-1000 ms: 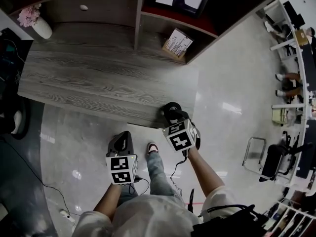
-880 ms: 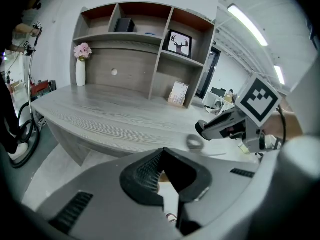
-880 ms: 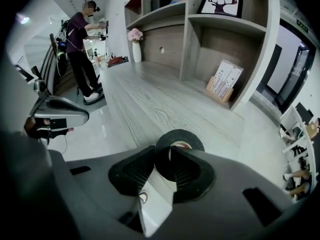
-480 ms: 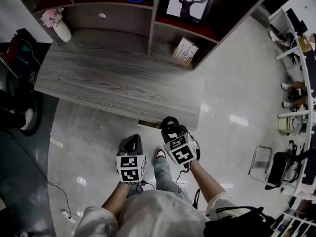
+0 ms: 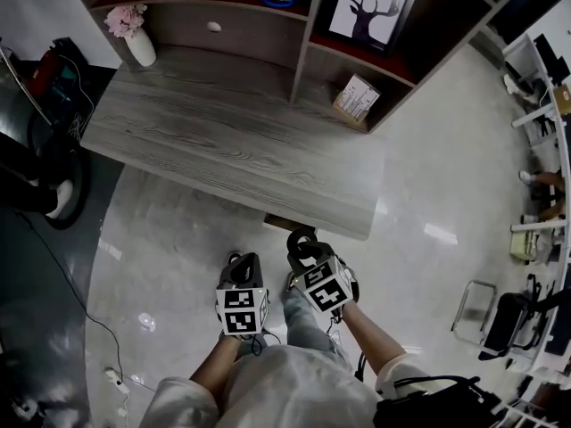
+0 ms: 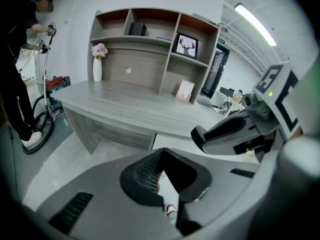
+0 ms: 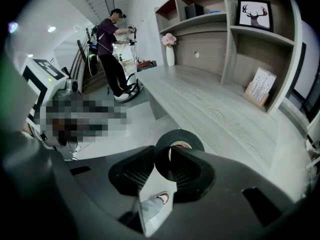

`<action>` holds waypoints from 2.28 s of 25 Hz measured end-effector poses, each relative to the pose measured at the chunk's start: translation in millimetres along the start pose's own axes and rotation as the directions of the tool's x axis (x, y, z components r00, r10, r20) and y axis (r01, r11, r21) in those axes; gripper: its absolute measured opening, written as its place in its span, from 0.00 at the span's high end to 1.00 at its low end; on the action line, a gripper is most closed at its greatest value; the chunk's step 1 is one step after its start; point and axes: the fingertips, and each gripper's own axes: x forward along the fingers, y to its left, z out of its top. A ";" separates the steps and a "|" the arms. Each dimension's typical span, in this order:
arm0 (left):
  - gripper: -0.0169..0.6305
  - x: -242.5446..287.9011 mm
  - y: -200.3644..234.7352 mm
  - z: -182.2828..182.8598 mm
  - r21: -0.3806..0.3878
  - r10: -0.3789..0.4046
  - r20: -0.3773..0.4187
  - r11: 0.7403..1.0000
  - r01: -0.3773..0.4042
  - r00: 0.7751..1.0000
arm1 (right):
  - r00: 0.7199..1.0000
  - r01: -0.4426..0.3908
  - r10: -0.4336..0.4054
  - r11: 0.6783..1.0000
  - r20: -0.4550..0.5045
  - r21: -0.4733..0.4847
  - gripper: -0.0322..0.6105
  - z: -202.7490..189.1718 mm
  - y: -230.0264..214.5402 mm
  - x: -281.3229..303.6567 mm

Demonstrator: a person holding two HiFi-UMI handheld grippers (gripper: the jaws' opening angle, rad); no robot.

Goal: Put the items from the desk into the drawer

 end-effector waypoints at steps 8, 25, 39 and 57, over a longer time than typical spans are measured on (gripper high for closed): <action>0.98 12.0 14.5 -31.7 -0.047 0.029 -0.031 0.998 -0.030 0.999 | 0.997 -0.063 0.063 0.998 -0.051 -0.003 0.80 -30.5 19.4 37.2; 0.98 92.6 33.9 -83.6 -0.030 -0.017 -0.070 0.999 0.015 0.997 | 0.996 -0.083 0.086 0.991 -0.026 0.102 0.80 -71.0 -2.6 131.1; 0.98 153.8 59.4 -120.4 -0.102 -0.046 -0.084 0.994 0.037 0.995 | 0.995 -0.012 0.022 0.994 -0.095 0.108 0.80 -91.3 -28.8 175.9; 0.98 161.1 61.1 -127.3 -0.150 -0.078 -0.074 0.986 0.066 0.994 | 0.991 0.040 -0.023 0.991 -0.132 0.126 0.80 -80.5 -54.2 208.5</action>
